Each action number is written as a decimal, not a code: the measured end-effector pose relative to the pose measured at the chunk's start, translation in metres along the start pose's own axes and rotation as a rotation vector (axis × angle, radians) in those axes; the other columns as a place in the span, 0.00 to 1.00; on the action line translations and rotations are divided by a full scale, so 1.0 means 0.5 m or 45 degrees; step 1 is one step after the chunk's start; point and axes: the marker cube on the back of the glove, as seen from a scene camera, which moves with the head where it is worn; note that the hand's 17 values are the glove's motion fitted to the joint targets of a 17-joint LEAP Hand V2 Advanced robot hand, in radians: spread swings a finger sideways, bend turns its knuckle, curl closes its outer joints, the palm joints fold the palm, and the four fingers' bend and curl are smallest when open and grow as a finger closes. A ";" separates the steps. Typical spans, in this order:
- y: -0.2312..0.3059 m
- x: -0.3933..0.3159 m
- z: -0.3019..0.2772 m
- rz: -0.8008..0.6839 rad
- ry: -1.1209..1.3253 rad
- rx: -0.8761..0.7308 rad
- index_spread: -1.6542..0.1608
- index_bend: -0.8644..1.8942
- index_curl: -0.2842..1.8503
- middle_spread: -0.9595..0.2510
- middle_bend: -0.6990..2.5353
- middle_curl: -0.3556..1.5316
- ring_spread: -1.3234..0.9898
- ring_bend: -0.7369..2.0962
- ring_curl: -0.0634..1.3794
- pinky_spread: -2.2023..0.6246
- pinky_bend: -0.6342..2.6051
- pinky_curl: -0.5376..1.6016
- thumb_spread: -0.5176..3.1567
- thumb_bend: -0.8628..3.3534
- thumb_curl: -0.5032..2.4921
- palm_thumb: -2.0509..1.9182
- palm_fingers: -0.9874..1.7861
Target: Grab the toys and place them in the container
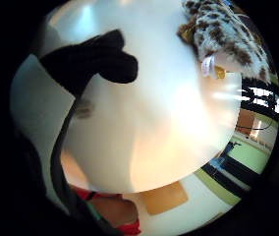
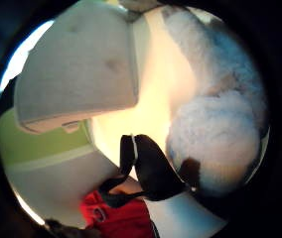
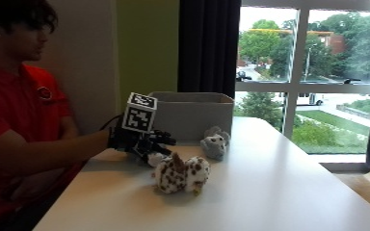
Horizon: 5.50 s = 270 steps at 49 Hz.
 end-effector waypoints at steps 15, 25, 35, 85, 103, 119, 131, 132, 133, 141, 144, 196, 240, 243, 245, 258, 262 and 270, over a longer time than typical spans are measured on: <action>0.043 -0.041 0.027 0.002 0.319 -0.144 0.72 0.34 0.22 0.79 0.24 0.26 0.57 0.36 0.19 0.79 0.56 0.44 0.45 0.20 0.25 0.53 0.28; 0.041 -0.059 0.023 -0.037 0.233 0.013 0.68 0.38 0.22 0.73 0.26 0.26 0.52 0.49 0.23 0.70 0.54 0.41 0.47 0.22 0.27 0.57 0.47; 0.033 -0.071 0.020 -0.141 0.277 0.265 0.69 0.40 0.26 0.57 0.33 0.31 0.41 0.55 0.30 0.64 0.53 0.42 0.44 0.24 0.32 0.64 0.70; -0.207 -0.360 -0.447 -0.628 -0.002 0.675 0.70 0.48 0.41 0.46 0.44 0.45 0.38 0.62 0.39 0.61 0.49 0.45 0.27 0.20 0.46 0.66 0.75; -0.302 -0.462 -0.355 -0.713 0.134 0.454 0.69 0.40 0.43 0.46 0.38 0.44 0.38 0.60 0.38 0.61 0.50 0.45 0.30 0.20 0.47 0.64 0.68; -0.294 -0.409 -0.352 -0.682 0.100 0.359 0.69 0.37 0.34 0.68 0.32 0.41 0.52 0.45 0.27 0.73 0.57 0.46 0.44 0.19 0.37 0.51 0.35; -0.237 -0.310 -0.368 -0.589 0.140 0.454 0.69 0.39 0.34 0.71 0.32 0.40 0.56 0.42 0.24 0.77 0.55 0.44 0.46 0.19 0.32 0.51 0.38; -0.231 -0.298 -0.370 -0.577 0.146 0.467 0.69 0.39 0.34 0.71 0.32 0.40 0.56 0.42 0.24 0.77 0.54 0.44 0.46 0.19 0.32 0.51 0.38; -0.226 -0.287 -0.370 -0.565 0.150 0.479 0.69 0.39 0.34 0.71 0.32 0.40 0.56 0.42 0.24 0.77 0.54 0.43 0.46 0.20 0.32 0.51 0.38; -0.188 -0.203 -0.375 -0.479 0.147 0.515 0.69 0.39 0.34 0.70 0.31 0.40 0.56 0.41 0.24 0.78 0.53 0.42 0.47 0.20 0.30 0.51 0.39; -0.175 -0.175 -0.375 -0.449 0.160 0.514 0.69 0.39 0.34 0.70 0.31 0.40 0.56 0.41 0.23 0.78 0.52 0.42 0.47 0.20 0.30 0.51 0.39; -0.076 0.014 -0.316 -0.202 0.148 0.486 0.69 0.38 0.32 0.69 0.29 0.39 0.55 0.38 0.22 0.78 0.48 0.40 0.47 0.20 0.26 0.51 0.41; 0.155 0.035 -0.195 -0.030 0.099 0.475 0.69 0.38 0.32 0.68 0.29 0.39 0.53 0.37 0.22 0.78 0.45 0.39 0.47 0.20 0.26 0.51 0.43; 0.157 0.032 -0.197 0.008 0.095 0.464 0.69 0.38 0.32 0.68 0.29 0.39 0.53 0.37 0.22 0.78 0.45 0.39 0.47 0.20 0.26 0.51 0.43; 0.156 0.031 -0.200 0.029 0.088 0.466 0.69 0.38 0.32 0.67 0.29 0.39 0.53 0.37 0.22 0.78 0.45 0.39 0.47 0.20 0.26 0.51 0.43; 0.146 0.019 -0.217 -0.007 0.019 0.526 0.69 0.38 0.32 0.67 0.29 0.39 0.52 0.36 0.22 0.78 0.44 0.39 0.47 0.20 0.26 0.51 0.43; 0.143 0.023 -0.221 -0.002 -0.003 0.541 0.69 0.38 0.32 0.67 0.28 0.39 0.52 0.36 0.22 0.78 0.44 0.39 0.47 0.20 0.26 0.51 0.43; 0.148 0.024 -0.220 -0.024 -0.044 0.516 0.69 0.38 0.32 0.67 0.28 0.39 0.52 0.36 0.22 0.78 0.43 0.39 0.48 0.20 0.26 0.52 0.43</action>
